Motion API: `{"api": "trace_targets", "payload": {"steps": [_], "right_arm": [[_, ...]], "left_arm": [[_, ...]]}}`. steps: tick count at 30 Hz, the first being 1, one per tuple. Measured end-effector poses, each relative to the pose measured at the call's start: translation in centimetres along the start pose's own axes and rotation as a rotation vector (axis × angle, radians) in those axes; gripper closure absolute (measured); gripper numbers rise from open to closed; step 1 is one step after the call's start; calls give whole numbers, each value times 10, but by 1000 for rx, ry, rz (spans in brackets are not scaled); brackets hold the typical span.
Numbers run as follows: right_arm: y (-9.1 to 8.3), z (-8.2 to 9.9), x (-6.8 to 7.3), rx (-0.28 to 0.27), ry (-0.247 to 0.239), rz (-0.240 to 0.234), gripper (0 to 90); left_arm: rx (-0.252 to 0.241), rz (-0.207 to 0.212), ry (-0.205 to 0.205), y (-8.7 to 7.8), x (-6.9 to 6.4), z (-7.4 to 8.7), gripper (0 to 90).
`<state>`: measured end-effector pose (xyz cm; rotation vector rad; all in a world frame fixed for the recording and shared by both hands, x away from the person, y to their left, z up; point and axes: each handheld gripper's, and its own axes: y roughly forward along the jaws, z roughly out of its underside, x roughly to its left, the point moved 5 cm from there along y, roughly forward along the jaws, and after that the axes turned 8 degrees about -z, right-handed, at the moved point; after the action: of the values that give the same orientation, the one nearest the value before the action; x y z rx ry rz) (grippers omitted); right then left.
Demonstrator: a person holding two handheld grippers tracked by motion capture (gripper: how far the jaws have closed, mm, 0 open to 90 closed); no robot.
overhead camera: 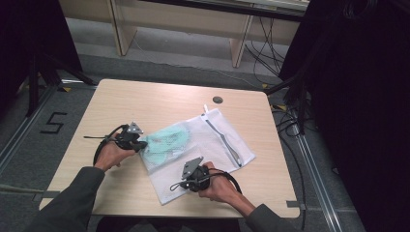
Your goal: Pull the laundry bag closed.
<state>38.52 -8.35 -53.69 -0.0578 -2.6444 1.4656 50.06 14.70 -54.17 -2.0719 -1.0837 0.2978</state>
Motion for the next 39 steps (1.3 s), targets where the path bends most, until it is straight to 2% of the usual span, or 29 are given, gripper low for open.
{"api": "trace_targets", "payload": {"steps": [1,3,5,6,8,10,12,14,16,17,18,19,20,21,23,24,25,26,27,28,29,30,32,33,34,36,37,38,39], "right_arm": [[1,-1,1,6,6,-1,900],[2,-4,-1,-8,-28,7,900],[-4,-5,-4,-44,-14,12,900],[-11,-6,-5,-74,14,13,900],[-27,-5,-14,-134,38,51,900],[-42,3,-27,-152,59,110,900],[-52,17,-39,-147,95,145,900],[-62,37,-53,-120,139,197,900],[-67,52,-59,-98,197,216,900],[-69,59,-64,-88,207,231,900],[-72,68,-68,-74,244,236,900],[-74,74,-74,-64,221,261,900],[-75,79,-74,-50,245,253,900],[-75,84,-76,-39,244,260,900],[-71,89,-76,-19,246,251,900],[-69,91,-73,-1,264,239,900],[-67,91,-73,-5,248,239,900],[-66,89,-72,9,238,241,900],[-66,89,-70,15,244,238,900],[-65,87,-69,19,229,237,900],[-64,86,-68,21,215,242,900],[-63,85,-65,22,229,235,900],[-60,81,-61,26,189,226,900],[-58,79,-57,26,197,219,900],[-57,76,-56,28,164,215,900],[-53,71,-51,29,149,201,900],[-51,69,-48,22,150,183,900],[-50,67,-47,24,141,189,900],[-47,65,-44,15,147,170,900]], "left_arm": [[3,-7,11,0,0,-1,894],[-9,-12,16,-3,-1,-4,893],[-33,-8,25,-13,-1,-9,893],[-53,-1,30,-19,-3,-12,893],[-86,17,29,-32,-11,-16,894],[-110,50,20,-41,-25,-17,894],[-111,104,15,-46,-43,-15,894],[-97,147,28,-49,-59,-10,893],[-66,185,67,-52,-75,-1,891],[-47,199,87,-54,-84,5,891],[-31,213,103,-54,-90,10,890],[-15,227,109,-55,-94,13,888],[-6,230,114,-54,-96,16,887],[1,230,144,-53,-95,17,887],[15,222,108,-49,-96,20,887],[30,220,122,-47,-93,22,887],[54,216,162,-46,-90,24,888],[61,202,147,-44,-90,27,889],[71,203,173,-43,-86,28,889],[76,203,160,-43,-85,29,892],[62,175,155,-43,-83,28,893],[64,160,149,-42,-81,28,892],[68,157,140,-41,-76,29,893],[73,145,156,-42,-71,29,893],[72,139,155,-41,-67,29,893],[85,123,129,-39,-58,29,893],[79,106,129,-38,-54,29,893],[94,105,119,-38,-49,30,893],[95,103,122,-38,-45,30,892]]}}
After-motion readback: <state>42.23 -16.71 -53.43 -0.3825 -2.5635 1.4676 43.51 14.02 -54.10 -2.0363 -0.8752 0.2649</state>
